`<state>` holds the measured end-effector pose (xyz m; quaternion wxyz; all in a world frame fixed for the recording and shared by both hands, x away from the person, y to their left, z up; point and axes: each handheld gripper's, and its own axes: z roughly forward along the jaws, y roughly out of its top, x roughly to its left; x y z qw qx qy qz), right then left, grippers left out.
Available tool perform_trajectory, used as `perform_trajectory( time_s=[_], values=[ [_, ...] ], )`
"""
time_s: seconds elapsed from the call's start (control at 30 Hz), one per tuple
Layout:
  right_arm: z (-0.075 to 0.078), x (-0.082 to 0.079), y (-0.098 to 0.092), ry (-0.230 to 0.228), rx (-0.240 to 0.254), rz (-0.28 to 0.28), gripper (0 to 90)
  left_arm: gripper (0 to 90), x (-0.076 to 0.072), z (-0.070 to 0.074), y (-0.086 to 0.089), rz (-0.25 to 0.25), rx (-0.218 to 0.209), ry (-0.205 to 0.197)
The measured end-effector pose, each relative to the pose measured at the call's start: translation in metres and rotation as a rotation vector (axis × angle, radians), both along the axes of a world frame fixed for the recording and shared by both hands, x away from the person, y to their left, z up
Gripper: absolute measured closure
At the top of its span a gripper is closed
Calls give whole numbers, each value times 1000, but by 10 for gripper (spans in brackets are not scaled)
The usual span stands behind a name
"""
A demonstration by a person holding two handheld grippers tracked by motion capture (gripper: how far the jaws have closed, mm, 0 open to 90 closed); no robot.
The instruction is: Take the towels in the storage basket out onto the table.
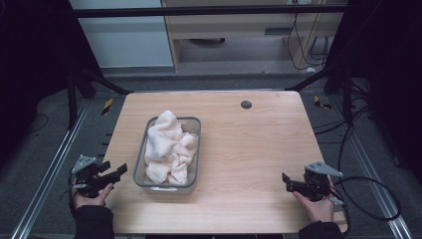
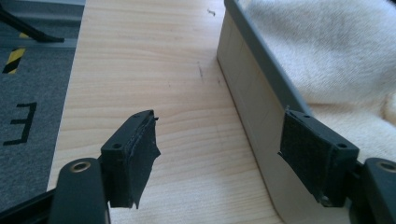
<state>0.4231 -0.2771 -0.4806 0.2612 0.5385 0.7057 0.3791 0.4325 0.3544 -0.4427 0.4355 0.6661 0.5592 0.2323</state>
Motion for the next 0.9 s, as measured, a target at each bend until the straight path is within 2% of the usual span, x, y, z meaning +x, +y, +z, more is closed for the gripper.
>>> perform_trajectory(
  time_s=[0.07, 0.17, 0.37, 0.5, 0.6, 0.9],
  values=[
    [-1, -1, 2, 0, -25, 11, 113, 280, -1, 2, -1, -5, -5, -3],
    [-2, -1, 3, 8, -19, 17, 113, 283, -1, 7, -2, -11, -9, -3],
    [-3, -1, 2, 11, -55, 23, 119, 289, -5, 20, -6, -22, -25, -14],
    [-3, -2, 3, 15, -58, 26, 123, 295, -7, 28, -8, -41, -39, -15],
    [-3, -2, 3, 15, -59, 25, 125, 318, -9, 32, -11, -50, -36, -35],
    [-3, -2, 3, 18, -61, 27, 126, 318, -11, 46, -22, -102, -32, -27]
  ],
)
